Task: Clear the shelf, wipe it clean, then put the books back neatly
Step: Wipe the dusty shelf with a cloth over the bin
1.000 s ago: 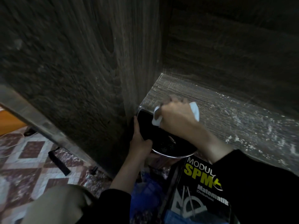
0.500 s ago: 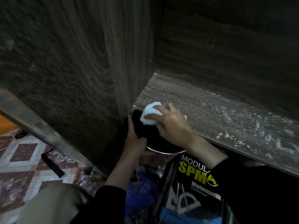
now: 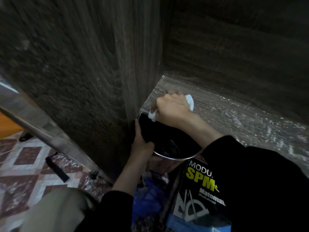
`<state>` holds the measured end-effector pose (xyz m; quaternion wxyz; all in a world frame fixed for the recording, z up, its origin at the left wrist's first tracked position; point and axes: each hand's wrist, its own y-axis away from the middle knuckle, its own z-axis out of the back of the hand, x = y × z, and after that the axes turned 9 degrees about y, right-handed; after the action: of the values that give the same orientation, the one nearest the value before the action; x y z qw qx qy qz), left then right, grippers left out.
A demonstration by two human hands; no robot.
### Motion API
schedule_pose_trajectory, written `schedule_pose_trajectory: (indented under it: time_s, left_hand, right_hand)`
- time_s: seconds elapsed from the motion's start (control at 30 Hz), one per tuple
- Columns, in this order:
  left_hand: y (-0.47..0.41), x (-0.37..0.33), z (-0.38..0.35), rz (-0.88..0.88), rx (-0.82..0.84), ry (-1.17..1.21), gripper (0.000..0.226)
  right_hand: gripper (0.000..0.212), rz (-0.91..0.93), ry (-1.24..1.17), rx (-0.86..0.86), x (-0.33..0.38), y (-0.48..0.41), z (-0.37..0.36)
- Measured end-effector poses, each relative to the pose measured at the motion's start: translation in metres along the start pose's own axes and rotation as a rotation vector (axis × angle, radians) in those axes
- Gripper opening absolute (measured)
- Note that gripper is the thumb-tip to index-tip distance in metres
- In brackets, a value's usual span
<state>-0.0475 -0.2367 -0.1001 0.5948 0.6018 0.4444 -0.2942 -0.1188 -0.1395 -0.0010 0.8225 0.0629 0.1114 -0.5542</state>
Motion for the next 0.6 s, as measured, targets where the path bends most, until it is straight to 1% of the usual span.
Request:
schedule_pose_trajectory:
  time_s: [0.07,0.13,0.2,0.27,0.33,0.37,0.4,0.43,0.47,0.5,0.53,0.6]
  left_hand:
    - [0.003,-0.005,-0.001,-0.003,0.004,0.001,0.101]
    - [0.009,-0.01,-0.004,0.007,0.009,0.001,0.104]
    - [0.01,-0.012,-0.005,0.024,0.006,0.022,0.099]
    - [0.011,-0.012,-0.005,0.044,0.002,0.043,0.098]
    - [0.013,-0.014,-0.006,0.05,-0.009,0.049,0.098]
    - [0.014,-0.015,-0.006,0.051,-0.012,0.051,0.097]
    - [0.014,-0.016,-0.006,0.059,-0.013,0.055,0.098]
    - [0.014,-0.016,-0.006,0.065,-0.012,0.062,0.098]
    - [0.014,-0.017,-0.007,0.071,-0.011,0.07,0.099]
    - [0.015,-0.018,-0.007,0.078,-0.009,0.074,0.099]
    - [0.015,-0.018,-0.007,0.084,-0.009,0.076,0.099]
    - [0.016,-0.019,-0.008,0.089,-0.005,0.074,0.099]
  right_hand:
    - [0.036,0.044,-0.053,0.012,0.0,0.0,-0.004]
    - [0.047,0.096,-0.072,0.069,0.004,0.007,-0.017]
    - [0.053,0.085,-0.109,0.082,0.003,0.022,-0.027]
    - [0.052,0.075,-0.145,0.061,-0.006,0.041,-0.033]
    - [0.046,0.077,-0.256,0.041,-0.022,0.058,-0.033]
    - [0.044,0.04,-0.391,0.029,-0.033,0.063,-0.031]
    - [0.041,-0.049,-0.569,-0.006,-0.045,0.063,-0.029]
    - [0.041,-0.179,-0.741,-0.078,-0.058,0.06,-0.028]
    - [0.041,-0.299,-0.798,-0.186,-0.072,0.054,-0.032]
    - [0.043,-0.392,-0.733,-0.26,-0.085,0.047,-0.039]
    - [0.045,-0.456,-0.642,-0.269,-0.092,0.04,-0.045]
    - [0.051,-0.493,-0.487,-0.156,-0.092,0.029,-0.059]
